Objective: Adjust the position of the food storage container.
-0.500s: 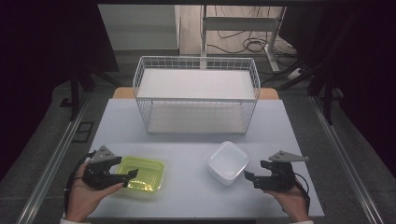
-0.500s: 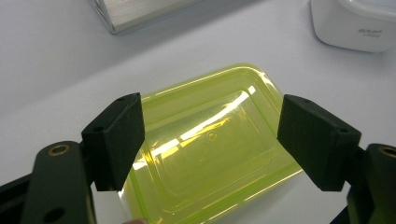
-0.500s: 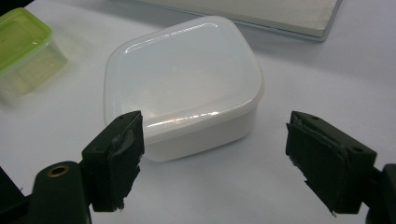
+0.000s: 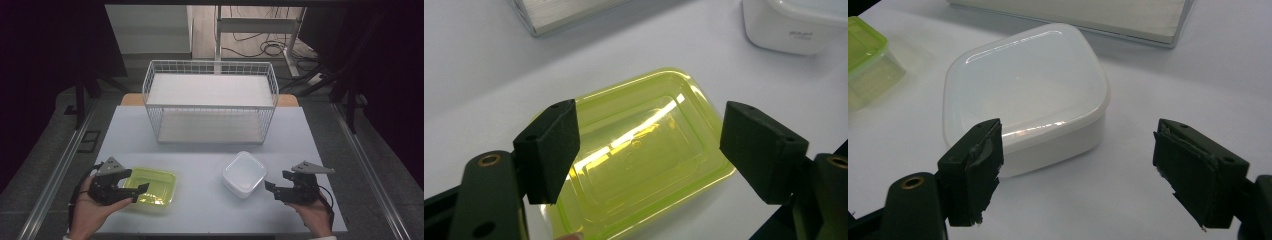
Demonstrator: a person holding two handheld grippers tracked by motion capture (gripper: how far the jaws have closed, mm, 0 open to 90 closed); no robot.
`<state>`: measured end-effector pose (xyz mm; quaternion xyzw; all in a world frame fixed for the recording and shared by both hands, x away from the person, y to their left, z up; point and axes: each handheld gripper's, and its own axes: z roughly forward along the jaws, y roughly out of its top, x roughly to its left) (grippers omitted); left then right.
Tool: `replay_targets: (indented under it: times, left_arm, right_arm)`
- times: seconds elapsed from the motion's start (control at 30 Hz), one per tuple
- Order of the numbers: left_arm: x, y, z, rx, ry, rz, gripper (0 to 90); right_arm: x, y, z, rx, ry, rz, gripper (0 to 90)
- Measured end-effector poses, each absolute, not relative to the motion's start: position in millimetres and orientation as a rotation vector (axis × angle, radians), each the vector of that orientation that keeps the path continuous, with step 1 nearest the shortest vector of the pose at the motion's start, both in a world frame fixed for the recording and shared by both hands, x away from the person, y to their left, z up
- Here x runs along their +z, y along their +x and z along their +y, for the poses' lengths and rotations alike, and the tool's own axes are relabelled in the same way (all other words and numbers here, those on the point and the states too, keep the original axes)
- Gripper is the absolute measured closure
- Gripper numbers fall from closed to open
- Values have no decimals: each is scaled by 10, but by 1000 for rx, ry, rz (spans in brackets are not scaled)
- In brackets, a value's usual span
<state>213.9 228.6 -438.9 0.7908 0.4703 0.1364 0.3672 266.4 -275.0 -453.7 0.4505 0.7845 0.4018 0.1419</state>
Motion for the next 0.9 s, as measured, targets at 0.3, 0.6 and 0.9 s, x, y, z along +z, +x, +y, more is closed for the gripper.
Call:
replay_targets:
  times: [0.3, 0.6, 0.9]
  left_arm:
    - [-4354, 2118, 2231, 318, 2030, 1225, 261]
    - [-4433, 2191, 2268, 292, 2026, 1297, 334]
    - [-4433, 2147, 2302, 260, 2064, 1266, 426]
  right_arm:
    - [-4539, 2649, -2706, 1150, 1291, 2268, 200]
    - [-4566, 2664, -2792, 1138, 1327, 2248, 201]
    - [-4561, 2630, -2773, 1121, 1322, 2236, 200]
